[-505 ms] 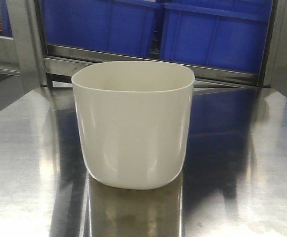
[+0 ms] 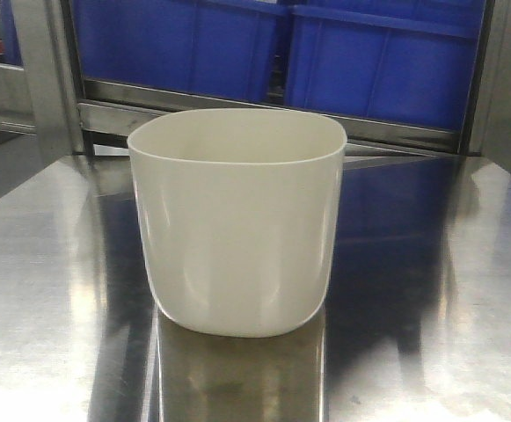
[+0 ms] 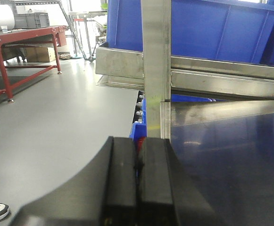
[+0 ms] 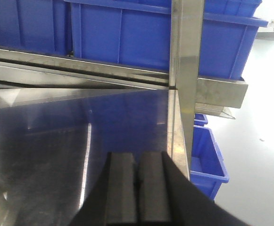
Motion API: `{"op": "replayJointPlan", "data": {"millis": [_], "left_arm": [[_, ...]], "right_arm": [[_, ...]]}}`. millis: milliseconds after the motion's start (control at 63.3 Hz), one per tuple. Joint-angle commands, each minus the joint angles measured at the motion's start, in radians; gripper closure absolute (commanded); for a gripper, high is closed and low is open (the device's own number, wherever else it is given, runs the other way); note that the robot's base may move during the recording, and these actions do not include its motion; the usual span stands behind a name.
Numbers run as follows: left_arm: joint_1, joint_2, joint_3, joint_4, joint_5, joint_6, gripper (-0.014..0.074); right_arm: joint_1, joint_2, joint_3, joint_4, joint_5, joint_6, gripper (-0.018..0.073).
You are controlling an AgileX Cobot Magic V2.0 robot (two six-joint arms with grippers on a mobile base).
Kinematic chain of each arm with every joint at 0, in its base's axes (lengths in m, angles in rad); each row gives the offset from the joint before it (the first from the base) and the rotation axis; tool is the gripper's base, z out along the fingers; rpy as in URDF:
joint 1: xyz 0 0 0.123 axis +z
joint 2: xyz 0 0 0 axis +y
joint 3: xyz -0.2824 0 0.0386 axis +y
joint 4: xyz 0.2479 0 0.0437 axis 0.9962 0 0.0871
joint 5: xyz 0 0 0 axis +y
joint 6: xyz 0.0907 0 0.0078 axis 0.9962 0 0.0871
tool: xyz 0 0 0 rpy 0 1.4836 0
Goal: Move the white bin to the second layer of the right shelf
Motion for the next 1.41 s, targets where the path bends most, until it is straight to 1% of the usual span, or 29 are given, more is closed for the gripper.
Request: {"op": "replayJointPlan", "data": {"millis": [0, 174, 316, 363, 458, 568, 663, 711, 789, 916, 1026, 1121, 1184, 1279, 1342, 1389], "left_arm": [[0.002, -0.016, 0.037, -0.006, -0.084, -0.003, 0.0512], [0.002, -0.016, 0.037, -0.006, -0.084, -0.003, 0.0512], [0.002, -0.016, 0.037, -0.006, -0.084, -0.003, 0.0512], [0.002, -0.016, 0.037, -0.006, -0.084, -0.003, 0.0512], [0.002, -0.016, 0.037, -0.006, -0.084, -0.003, 0.0512], [0.002, -0.016, 0.037, -0.006, -0.084, -0.003, 0.0512], [0.002, -0.016, 0.037, -0.006, -0.084, -0.003, 0.0512], [0.002, -0.016, 0.037, -0.006, -0.084, -0.003, 0.0512], [0.002, -0.016, 0.037, -0.006, -0.084, -0.003, 0.0512], [0.002, -0.016, 0.037, -0.006, -0.084, -0.003, 0.0512], [0.002, -0.016, 0.037, -0.006, -0.084, -0.003, 0.0512], [0.002, -0.016, 0.037, -0.006, -0.084, -0.003, 0.0512], [0.002, -0.016, 0.037, -0.006, -0.084, -0.003, 0.0512], [0.002, -0.016, 0.037, -0.006, -0.084, -0.003, 0.0512], [0.002, -0.016, 0.037, -0.006, -0.084, -0.003, 0.0512], [0.002, -0.016, 0.037, -0.006, -0.084, -0.003, 0.0512]], "right_arm": [[0.001, -0.02, -0.053, 0.002, -0.063, 0.0, 0.0502], [0.001, -0.02, -0.12, 0.002, 0.019, 0.0, 0.0502], [0.001, -0.008, -0.224, 0.003, 0.204, 0.0, 0.0502], [0.001, 0.011, -0.263, 0.003, 0.283, 0.0, 0.0502], [0.001, 0.07, -0.331, 0.014, 0.393, 0.0, 0.0502], [0.001, 0.162, -0.409, 0.058, 0.494, -0.001, 0.0502], [0.001, 0.253, -0.476, 0.118, 0.591, -0.036, 0.0502], [0.001, 0.292, -0.502, 0.152, 0.625, -0.071, 0.0502], [0.001, 0.364, -0.536, 0.214, 0.65, -0.116, 0.0502], [0.001, 0.46, -0.586, 0.274, 0.648, -0.116, 0.0502], [0.001, 0.548, -0.629, 0.297, 0.654, -0.116, 0.0502], [0.001, 0.635, -0.674, 0.302, 0.698, -0.102, 0.0502], [0.001, 0.696, -0.717, 0.302, 0.756, -0.058, 0.0502], [0.004, 0.792, -0.777, 0.301, 0.836, 0.047, 0.0502], [0.019, 0.85, -0.816, 0.29, 0.873, 0.073, 0.0502], [0.038, 0.879, -0.844, 0.27, 0.889, 0.073, 0.0502]]}}
